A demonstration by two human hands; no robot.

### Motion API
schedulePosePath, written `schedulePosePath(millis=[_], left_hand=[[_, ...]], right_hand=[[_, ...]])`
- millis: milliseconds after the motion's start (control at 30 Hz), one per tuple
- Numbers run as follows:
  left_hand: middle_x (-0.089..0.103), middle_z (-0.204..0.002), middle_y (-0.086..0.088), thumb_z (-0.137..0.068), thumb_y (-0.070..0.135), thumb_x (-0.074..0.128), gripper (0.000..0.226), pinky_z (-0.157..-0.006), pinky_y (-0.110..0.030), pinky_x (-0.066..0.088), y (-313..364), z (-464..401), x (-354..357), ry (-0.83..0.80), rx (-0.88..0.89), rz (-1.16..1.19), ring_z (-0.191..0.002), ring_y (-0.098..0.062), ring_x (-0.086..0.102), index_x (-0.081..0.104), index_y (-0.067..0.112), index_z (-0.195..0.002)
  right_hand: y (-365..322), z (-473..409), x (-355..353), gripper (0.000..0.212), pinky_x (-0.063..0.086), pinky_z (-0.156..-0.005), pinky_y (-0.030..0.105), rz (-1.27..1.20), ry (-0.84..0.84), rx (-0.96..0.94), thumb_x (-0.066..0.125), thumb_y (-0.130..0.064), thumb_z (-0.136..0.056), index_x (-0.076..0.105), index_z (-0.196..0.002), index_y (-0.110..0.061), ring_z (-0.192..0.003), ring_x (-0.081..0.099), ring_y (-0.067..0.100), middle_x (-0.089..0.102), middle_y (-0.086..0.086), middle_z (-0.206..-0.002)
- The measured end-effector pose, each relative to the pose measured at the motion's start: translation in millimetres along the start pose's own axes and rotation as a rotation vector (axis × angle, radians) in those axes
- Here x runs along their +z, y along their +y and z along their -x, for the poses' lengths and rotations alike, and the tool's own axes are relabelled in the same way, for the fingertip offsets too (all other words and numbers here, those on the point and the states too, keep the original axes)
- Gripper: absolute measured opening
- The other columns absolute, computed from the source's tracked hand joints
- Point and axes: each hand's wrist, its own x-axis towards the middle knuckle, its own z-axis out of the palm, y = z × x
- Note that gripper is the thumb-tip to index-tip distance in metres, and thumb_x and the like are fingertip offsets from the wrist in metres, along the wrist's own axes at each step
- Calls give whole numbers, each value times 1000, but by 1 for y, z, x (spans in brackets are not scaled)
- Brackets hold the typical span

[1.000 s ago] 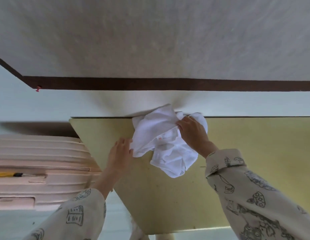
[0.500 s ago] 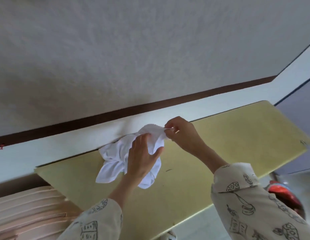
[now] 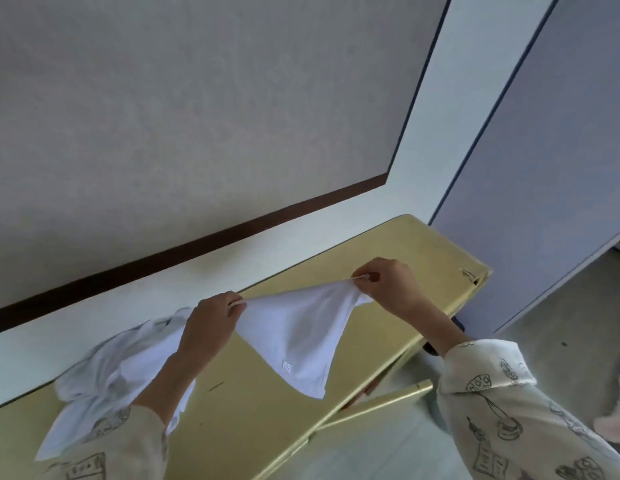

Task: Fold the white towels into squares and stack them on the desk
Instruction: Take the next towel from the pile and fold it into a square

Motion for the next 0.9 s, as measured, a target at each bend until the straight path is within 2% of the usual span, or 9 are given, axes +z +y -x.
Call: schedulePosePath(millis=[100,200,300,367,533,633,667,800,900], left_hand=[[63,-68,4,-88,23,61,13,-58,-22,38,41,-16,11,-29,8,51,-65,-11,56,66,12,-84],[56,-63,10,-86,19,64,10,-55,-10,33,80,-38,18,-52,28,123,-60,-2,50,64,13,-79],[63,-82,1,-87,10,60,14,-66,-18,37,110,-64,30,-91,52,141,-75,-14,55,68,4,-97],[66,-91,-5,-88,9,58,18,-72,-22,37,125,-84,42,-122,73,122,-83,-19,57,68,3,-102],[67,-75,-10,-83,14,65,7,-60,-20,37,152,-150,80,-144,71,165,-73,-22,58,70,8,-83],[59,-64,2,-84,15,65,8,-56,-13,35,163,-197,105,-178,89,196,-63,-9,52,69,8,-83],[58,-64,3,-84,15,65,9,-57,-14,35,167,-213,113,-183,101,196,-63,-10,52,69,7,-85],[61,-75,-2,-89,13,59,15,-69,-26,41,184,-259,135,-162,126,256,-77,-21,57,68,4,-95],[64,-84,-3,-90,13,57,16,-72,-26,43,192,-267,147,-192,139,272,-83,-20,58,67,4,-99]], right_hand=[[41,-10,-33,18,39,-70,19,-126,20,115,58,-9,-86,73,-94,-6,-83,56,12,65,0,-86],[77,-19,-56,17,41,-62,21,-149,35,184,57,-12,-88,72,-94,-6,-81,58,17,65,2,-83],[107,-30,-74,20,37,-70,21,-83,97,191,55,-14,-91,71,-100,-6,-93,59,19,69,5,-98],[124,-40,-86,22,35,-71,21,-36,118,205,52,-15,-93,69,-104,-6,-97,59,20,68,6,-104],[164,-88,-101,23,42,-75,28,-20,132,261,50,-13,-94,67,-106,-2,-96,60,25,67,12,-107],[189,-127,-107,23,40,-73,25,-73,211,306,51,-15,-94,67,-106,-5,-88,58,20,68,9,-105],[196,-139,-109,23,38,-72,25,-103,237,315,51,-16,-94,67,-107,-6,-86,56,18,68,8,-104],[214,-166,-121,23,39,-78,22,-193,339,322,53,-16,-93,67,-106,-5,-89,54,12,67,5,-102],[231,-164,-123,22,38,-79,19,-191,350,321,52,-15,-93,68,-106,-6,-90,55,10,67,2,-100]])
